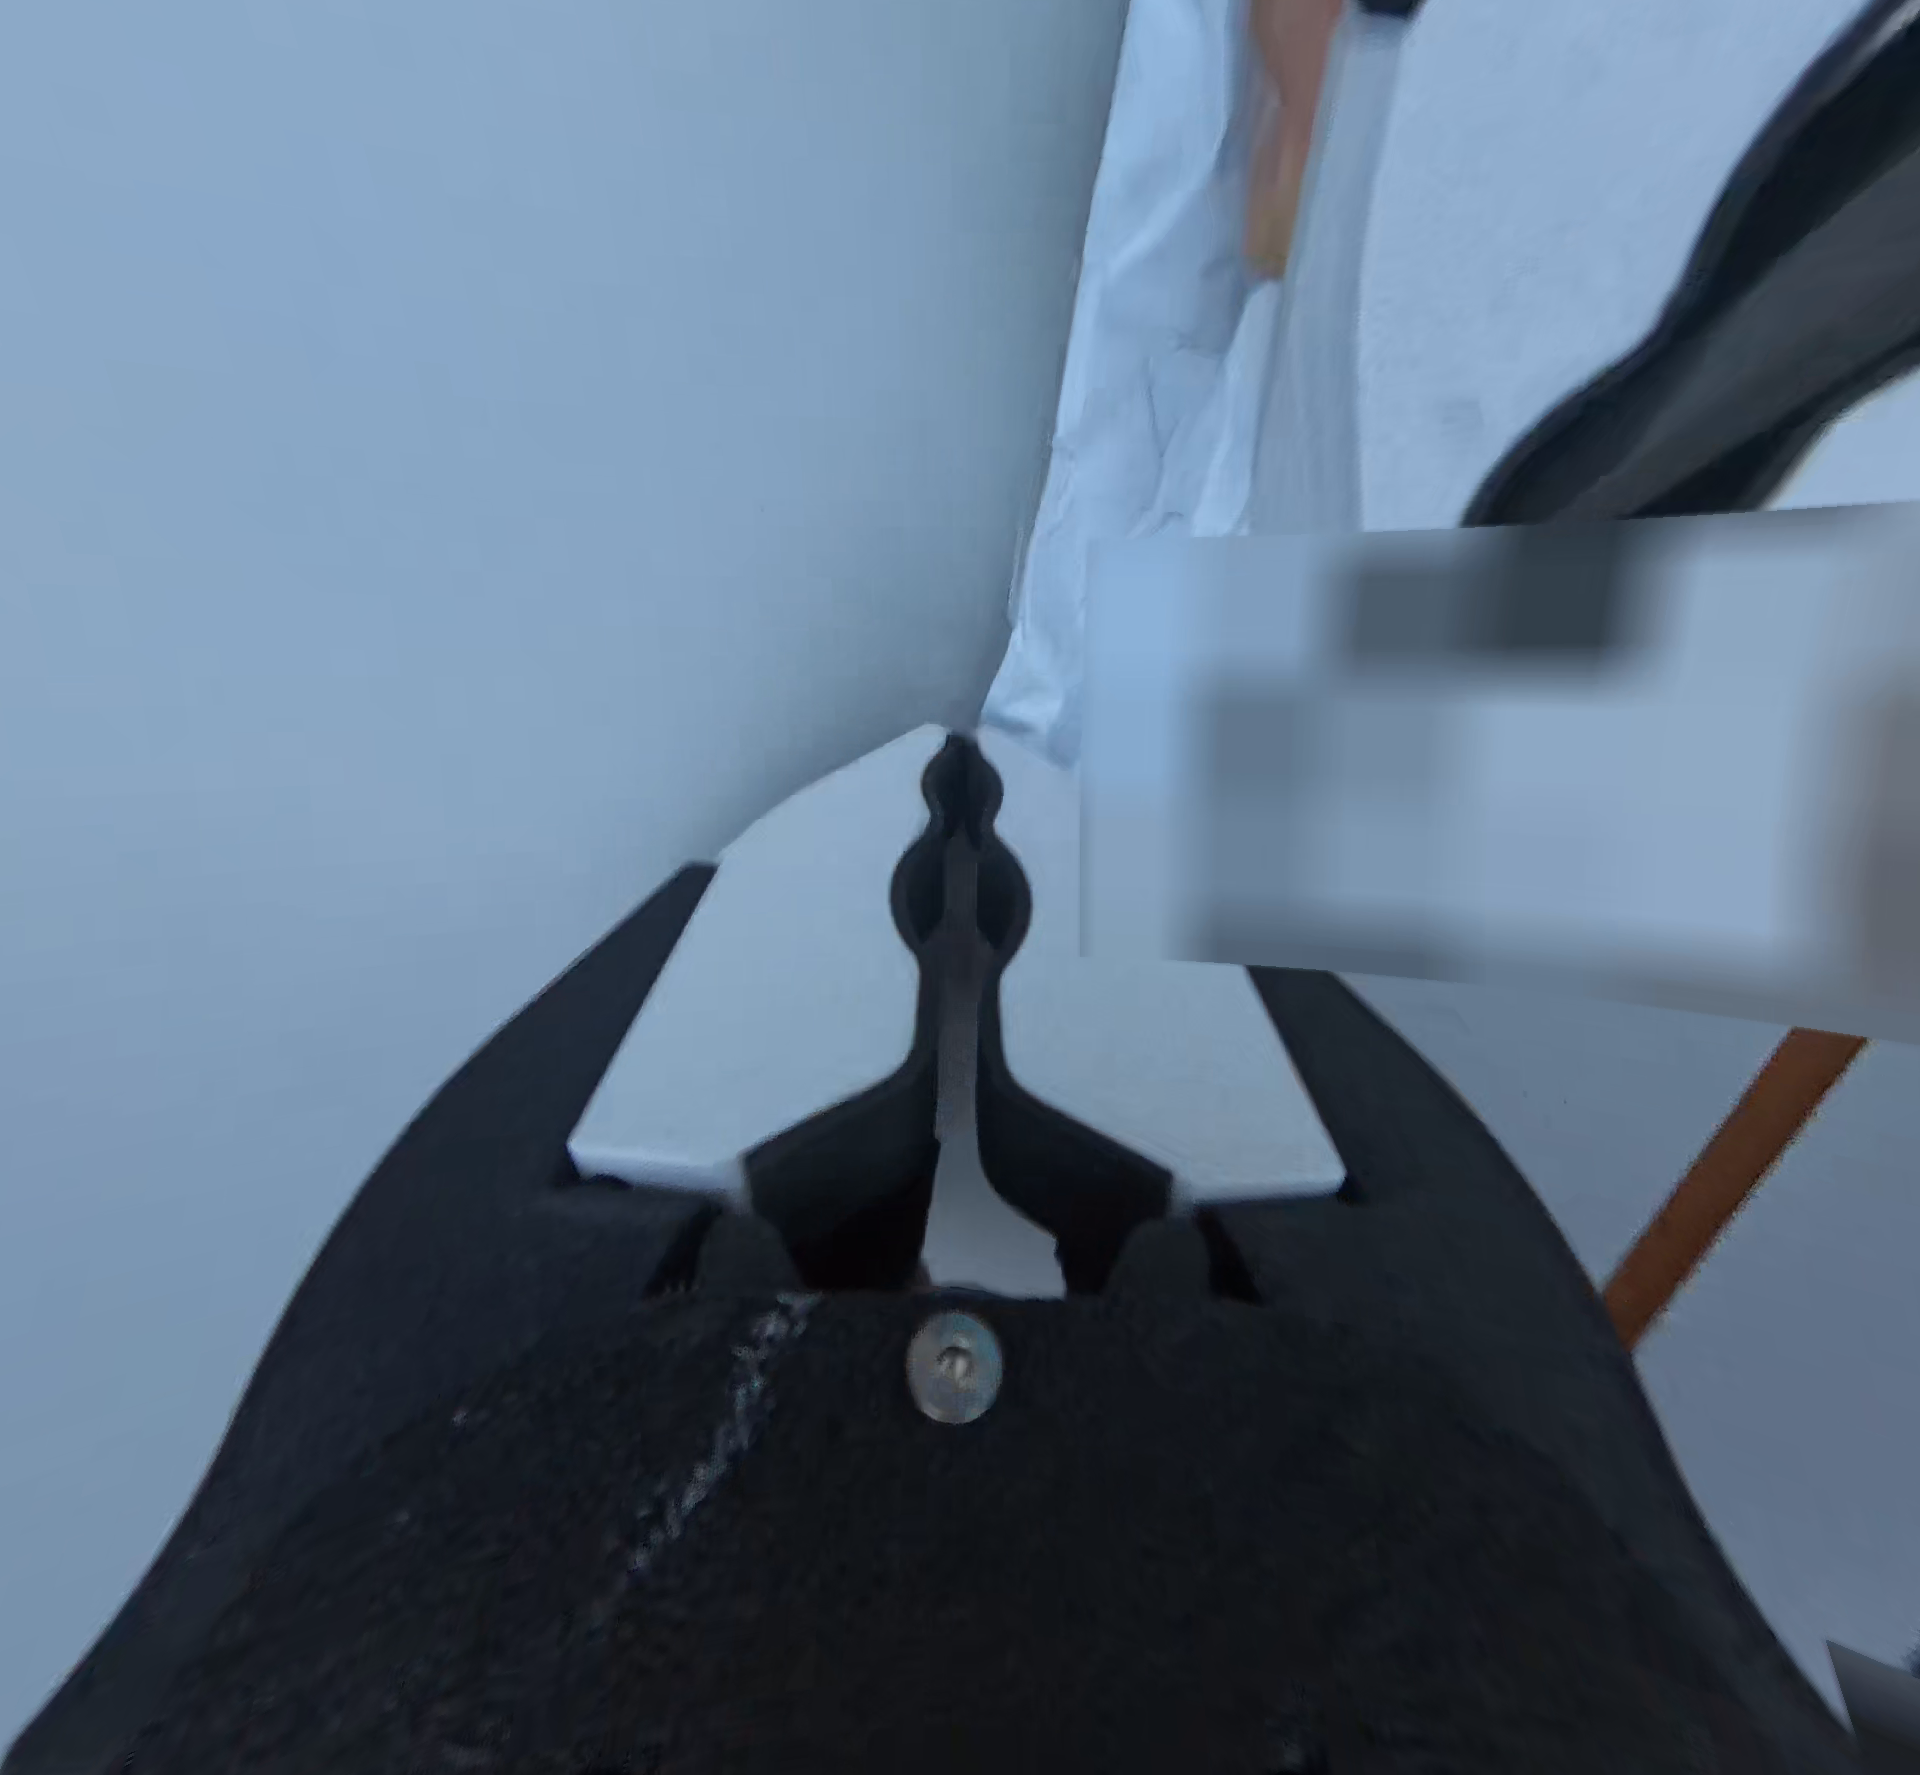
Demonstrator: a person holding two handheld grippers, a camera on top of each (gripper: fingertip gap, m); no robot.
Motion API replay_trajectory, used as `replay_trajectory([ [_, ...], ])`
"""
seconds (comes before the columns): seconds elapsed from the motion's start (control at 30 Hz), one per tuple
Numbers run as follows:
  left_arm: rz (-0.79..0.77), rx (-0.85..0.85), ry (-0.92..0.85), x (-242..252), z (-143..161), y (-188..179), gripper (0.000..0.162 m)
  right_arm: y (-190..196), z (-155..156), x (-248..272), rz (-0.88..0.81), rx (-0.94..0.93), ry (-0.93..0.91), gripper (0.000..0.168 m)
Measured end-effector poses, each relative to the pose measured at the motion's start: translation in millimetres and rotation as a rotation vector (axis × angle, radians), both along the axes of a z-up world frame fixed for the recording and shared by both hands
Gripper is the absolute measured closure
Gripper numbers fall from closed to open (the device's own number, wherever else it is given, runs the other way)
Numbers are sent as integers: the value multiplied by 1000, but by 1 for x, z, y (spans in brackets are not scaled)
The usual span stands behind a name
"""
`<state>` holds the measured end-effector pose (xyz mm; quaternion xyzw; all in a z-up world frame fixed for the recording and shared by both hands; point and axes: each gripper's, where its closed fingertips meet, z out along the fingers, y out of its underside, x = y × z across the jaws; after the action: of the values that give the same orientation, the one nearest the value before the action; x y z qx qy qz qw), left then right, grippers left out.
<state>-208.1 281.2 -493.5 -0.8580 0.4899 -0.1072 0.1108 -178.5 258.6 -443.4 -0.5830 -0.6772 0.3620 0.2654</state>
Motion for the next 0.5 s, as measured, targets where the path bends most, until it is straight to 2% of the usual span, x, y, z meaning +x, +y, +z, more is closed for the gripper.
replay_trajectory([
  [0.03,-31,34,-32,6,3,2,162,-1,-1,1,10,17,-7,161],
  [0.2,-101,53,64,2,2,-2,162,-6,-3,1,52,105,-36,160],
  [0.3,5,21,-92,13,24,-4,162,-7,-2,0,78,159,-47,160],
  [0.4,40,2,-187,18,40,-10,162,-7,0,0,76,183,-31,161],
  [0.5,26,3,-172,18,28,-13,162,-7,-1,1,69,179,-18,161],
])
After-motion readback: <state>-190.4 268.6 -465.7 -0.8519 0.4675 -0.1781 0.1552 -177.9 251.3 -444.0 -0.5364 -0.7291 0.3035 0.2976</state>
